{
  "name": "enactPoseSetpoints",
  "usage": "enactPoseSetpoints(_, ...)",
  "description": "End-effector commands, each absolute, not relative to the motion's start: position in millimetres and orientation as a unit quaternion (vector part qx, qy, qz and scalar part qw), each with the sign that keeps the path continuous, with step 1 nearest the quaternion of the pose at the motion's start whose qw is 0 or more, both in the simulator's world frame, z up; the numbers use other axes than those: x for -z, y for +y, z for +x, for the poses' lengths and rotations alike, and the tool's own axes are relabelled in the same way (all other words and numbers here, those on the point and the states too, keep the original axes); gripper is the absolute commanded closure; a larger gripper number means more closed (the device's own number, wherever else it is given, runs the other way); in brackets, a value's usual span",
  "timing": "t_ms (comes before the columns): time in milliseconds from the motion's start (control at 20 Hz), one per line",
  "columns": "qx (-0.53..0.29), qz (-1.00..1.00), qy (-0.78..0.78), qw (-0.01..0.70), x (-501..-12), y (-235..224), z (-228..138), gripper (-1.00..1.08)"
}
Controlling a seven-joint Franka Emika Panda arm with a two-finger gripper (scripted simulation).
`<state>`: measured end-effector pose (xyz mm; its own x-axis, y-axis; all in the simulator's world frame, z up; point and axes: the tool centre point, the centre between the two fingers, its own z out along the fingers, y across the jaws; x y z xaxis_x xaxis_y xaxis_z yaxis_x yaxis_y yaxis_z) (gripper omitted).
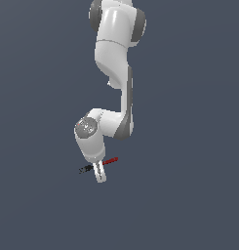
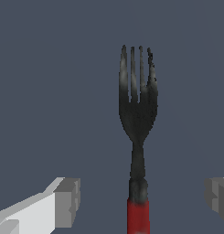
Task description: Pick up the object and move it to a goal position.
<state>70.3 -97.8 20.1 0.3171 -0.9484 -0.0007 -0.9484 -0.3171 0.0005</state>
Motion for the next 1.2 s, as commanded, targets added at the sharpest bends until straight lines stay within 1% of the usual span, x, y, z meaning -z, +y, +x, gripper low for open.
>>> enactPoseSetpoints(0, 0.0, 0.811, -0.585, 0.0, -10, -98, 70, -0.92)
enactPoseSetpoints(250, 0.0, 0.811, -0.585, 0.0, -6, -98, 72, -0.92)
enactPoseSetpoints(300, 0.0, 0.811, -0.585, 0.0, -6, -98, 72, 1.08)
enactPoseSetpoints(850, -0.001, 0.81, -0.587, 0.001, -10, -102, 71, 1.08)
enactPoseSetpoints(1150, -0.001, 0.81, -0.587, 0.0, -21, -88, 70, 1.08)
